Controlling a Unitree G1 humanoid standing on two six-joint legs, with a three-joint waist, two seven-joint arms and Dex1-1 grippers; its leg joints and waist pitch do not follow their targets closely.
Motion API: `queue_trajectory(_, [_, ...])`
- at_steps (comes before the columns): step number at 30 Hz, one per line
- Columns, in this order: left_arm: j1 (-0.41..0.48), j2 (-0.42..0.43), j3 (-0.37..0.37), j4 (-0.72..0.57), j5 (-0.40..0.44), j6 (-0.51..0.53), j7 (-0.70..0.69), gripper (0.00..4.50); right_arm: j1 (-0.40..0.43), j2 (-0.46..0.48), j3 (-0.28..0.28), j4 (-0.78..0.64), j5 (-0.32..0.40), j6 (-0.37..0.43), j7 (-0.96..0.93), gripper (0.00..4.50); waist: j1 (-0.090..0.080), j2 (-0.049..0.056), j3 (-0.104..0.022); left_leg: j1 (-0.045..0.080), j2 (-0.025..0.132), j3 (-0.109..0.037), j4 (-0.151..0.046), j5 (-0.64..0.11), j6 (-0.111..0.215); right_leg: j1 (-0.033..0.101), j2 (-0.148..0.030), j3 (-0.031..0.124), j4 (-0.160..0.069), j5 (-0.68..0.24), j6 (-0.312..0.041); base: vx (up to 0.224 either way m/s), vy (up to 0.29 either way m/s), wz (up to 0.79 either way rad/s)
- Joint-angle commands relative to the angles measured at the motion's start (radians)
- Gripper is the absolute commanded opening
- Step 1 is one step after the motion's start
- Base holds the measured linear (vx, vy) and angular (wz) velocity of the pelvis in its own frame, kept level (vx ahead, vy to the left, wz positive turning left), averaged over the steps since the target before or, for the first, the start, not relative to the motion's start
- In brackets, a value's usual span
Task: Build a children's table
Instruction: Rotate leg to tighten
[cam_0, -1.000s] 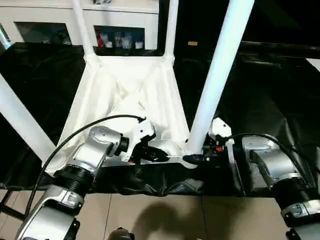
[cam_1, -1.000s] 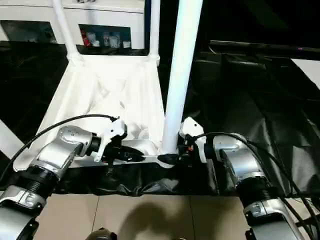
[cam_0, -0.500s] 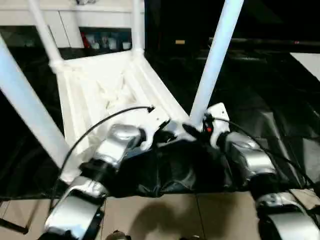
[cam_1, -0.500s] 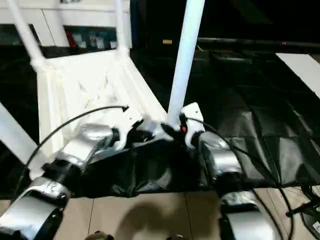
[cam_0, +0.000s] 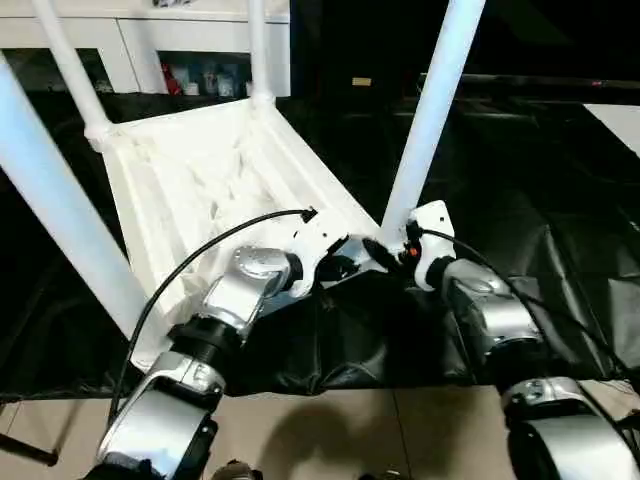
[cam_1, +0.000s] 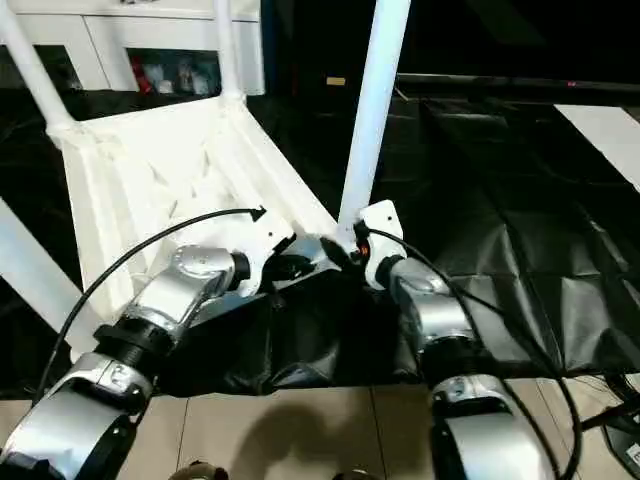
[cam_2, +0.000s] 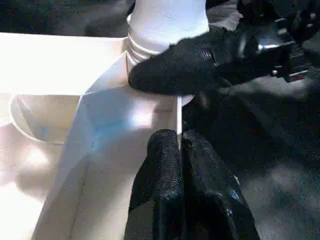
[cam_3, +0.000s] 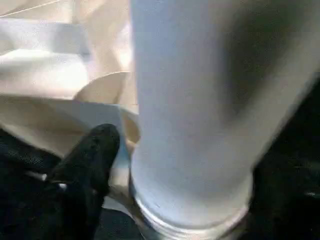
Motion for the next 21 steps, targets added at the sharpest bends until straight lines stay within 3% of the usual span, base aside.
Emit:
queue_trajectory(1, [0.014, -0.004, -0.031, -0.067, -0.066, -0.048, -0.119, 0.00, 0.018, -0.030, 0.098, -0.075, -0.007, -0.038, 0.191, 3.83, 0.008, -0.010, -0.077, 0.015, 0.025, -0.013, -0.057, -0.168, 0.066, 0.062, -0.065, 0.039, -0.068, -0.137, -0.244, 0.000, 0.000, 0.00])
queue_trajectory(7, [0.039, 0.059, -0.035, -0.104, -0.112, -0.066, -0.275, 0.00, 0.049, -0.113, 0.133, -0.117, 0.016, -0.047, 0.393, 3.83, 0.018, -0.008, -0.073, 0.016, 0.030, -0.013, -0.060, -0.212, 0.056, 0.055, -0.066, 0.040, -0.071, -0.209, -0.230, 0.000, 0.000, 0.00])
queue_trajectory(15, [0.071, 0.119, -0.050, -0.184, -0.166, -0.020, -0.454, 0.00, 0.095, -0.188, 0.178, -0.209, 0.077, 0.007, 0.627, 3.83, 0.035, -0.008, -0.074, 0.017, 0.033, -0.011, -0.059, -0.196, 0.064, 0.052, -0.065, 0.041, -0.066, -0.197, -0.233, 0.000, 0.000, 0.00])
queue_trajectory(21, [0.078, 0.155, -0.064, -0.204, -0.182, 0.006, -0.531, 0.00, 0.111, -0.212, 0.200, -0.244, 0.076, 0.035, 0.700, 3.33, 0.044, -0.008, -0.074, 0.018, 0.033, -0.013, -0.061, -0.201, 0.053, 0.050, -0.067, 0.040, -0.069, -0.234, -0.220, 0.000, 0.000, 0.00])
